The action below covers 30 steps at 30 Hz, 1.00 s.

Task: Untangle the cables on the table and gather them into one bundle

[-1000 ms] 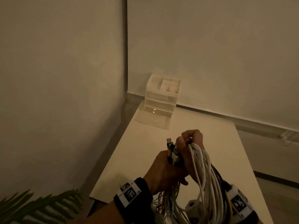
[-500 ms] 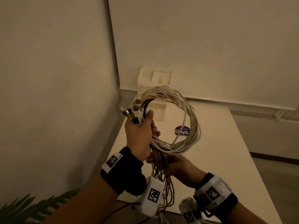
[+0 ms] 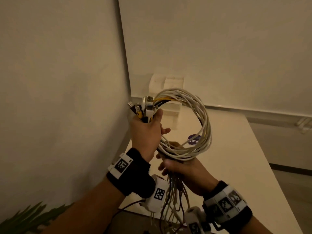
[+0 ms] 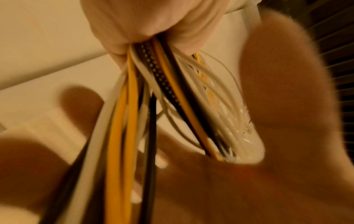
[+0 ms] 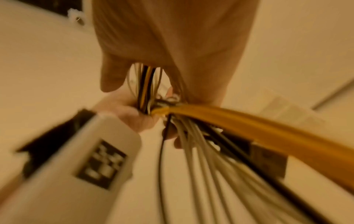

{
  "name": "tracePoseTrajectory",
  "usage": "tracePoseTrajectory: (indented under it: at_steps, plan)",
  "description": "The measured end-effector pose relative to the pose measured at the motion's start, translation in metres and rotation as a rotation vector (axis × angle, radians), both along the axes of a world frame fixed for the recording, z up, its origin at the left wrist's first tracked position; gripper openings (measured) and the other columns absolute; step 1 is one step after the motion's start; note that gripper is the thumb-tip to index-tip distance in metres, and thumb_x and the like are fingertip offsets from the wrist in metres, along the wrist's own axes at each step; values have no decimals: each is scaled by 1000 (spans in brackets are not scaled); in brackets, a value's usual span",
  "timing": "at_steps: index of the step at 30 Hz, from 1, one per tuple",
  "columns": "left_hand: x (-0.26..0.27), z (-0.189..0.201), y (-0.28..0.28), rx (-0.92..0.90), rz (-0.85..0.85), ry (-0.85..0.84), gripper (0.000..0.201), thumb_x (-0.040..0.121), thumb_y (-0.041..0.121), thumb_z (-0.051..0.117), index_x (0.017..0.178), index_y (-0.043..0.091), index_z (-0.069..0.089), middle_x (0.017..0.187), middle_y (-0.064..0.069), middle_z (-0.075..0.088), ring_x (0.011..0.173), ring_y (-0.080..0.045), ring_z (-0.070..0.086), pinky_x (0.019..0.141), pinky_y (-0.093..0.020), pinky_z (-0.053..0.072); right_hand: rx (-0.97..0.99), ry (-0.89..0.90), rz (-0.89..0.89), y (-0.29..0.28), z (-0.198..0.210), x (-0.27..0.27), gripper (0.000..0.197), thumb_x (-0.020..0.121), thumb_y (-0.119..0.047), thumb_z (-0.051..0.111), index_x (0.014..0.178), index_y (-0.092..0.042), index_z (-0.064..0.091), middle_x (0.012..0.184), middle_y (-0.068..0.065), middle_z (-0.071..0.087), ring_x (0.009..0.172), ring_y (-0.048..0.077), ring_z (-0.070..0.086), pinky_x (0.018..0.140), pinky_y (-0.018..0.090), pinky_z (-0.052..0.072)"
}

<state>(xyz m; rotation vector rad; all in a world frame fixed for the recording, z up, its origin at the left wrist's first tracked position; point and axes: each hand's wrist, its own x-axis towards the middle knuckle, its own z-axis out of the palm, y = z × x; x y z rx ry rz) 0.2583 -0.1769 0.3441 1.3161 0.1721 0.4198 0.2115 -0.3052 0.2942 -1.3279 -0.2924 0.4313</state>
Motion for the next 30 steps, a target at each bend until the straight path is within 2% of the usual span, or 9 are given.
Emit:
tracePoseTrajectory:
  at_steps: [2,4,6,10,12,18,24,27,30]
  plan:
    - [0,-4,5,22,22,5,17,90,18,68,79,8,60,46,-5,45,37,-15,42,50,-36,55,218,79,-81,-11,3,0,90,57,-41,89,133,-16,48,125,13,64,111,33,63,92,54,50]
    - [-1,-12,8,41,19,12,16,89,22,69,76,17,61,45,1,43,39,-16,34,50,-31,44,277,79,-228,-22,16,7,92,51,-44,90,131,-18,51,127,14,64,116,34,62,94,55,49]
    - [-3,-17,8,102,15,-7,25,89,23,70,66,31,63,45,6,41,39,-17,32,49,-32,39,93,8,-301,-31,36,17,77,55,-43,85,123,-21,56,118,11,69,105,33,68,91,52,52]
    - [-5,-19,7,305,22,-83,20,87,24,71,74,37,65,51,12,53,46,-19,41,52,-34,40,-179,-34,-235,-47,60,36,51,69,-38,79,111,-14,64,100,12,72,79,31,70,85,53,55]
    - [-4,-17,10,335,13,-61,21,86,21,73,72,34,65,50,14,56,43,-6,46,52,-29,41,-257,-16,-170,-51,60,39,42,72,-33,81,97,-3,67,79,14,69,64,31,65,77,52,56]
    - [-3,-3,14,148,-207,102,13,81,14,77,85,6,68,56,-3,58,45,-16,54,54,-43,58,-151,-13,-284,-45,41,36,21,89,-26,63,83,-7,55,52,8,46,41,25,54,53,38,50]
    - [-8,-15,20,97,-379,129,26,81,21,73,103,8,70,86,-12,74,81,-35,73,75,-54,58,36,114,-185,-49,35,32,28,80,-26,64,99,-6,65,89,16,70,90,33,70,84,47,57]
    - [-19,-27,25,9,-457,189,32,74,27,71,98,6,69,85,-20,72,69,-34,72,67,-48,60,109,211,-146,-42,31,27,17,82,-25,64,77,-10,58,57,8,50,43,20,52,47,32,53]
    - [-29,-39,25,-39,-485,240,20,78,27,70,71,11,62,59,-12,58,37,-18,46,43,-27,45,113,257,-171,-40,22,26,22,84,-26,63,68,-16,53,50,1,28,30,9,23,34,18,28]
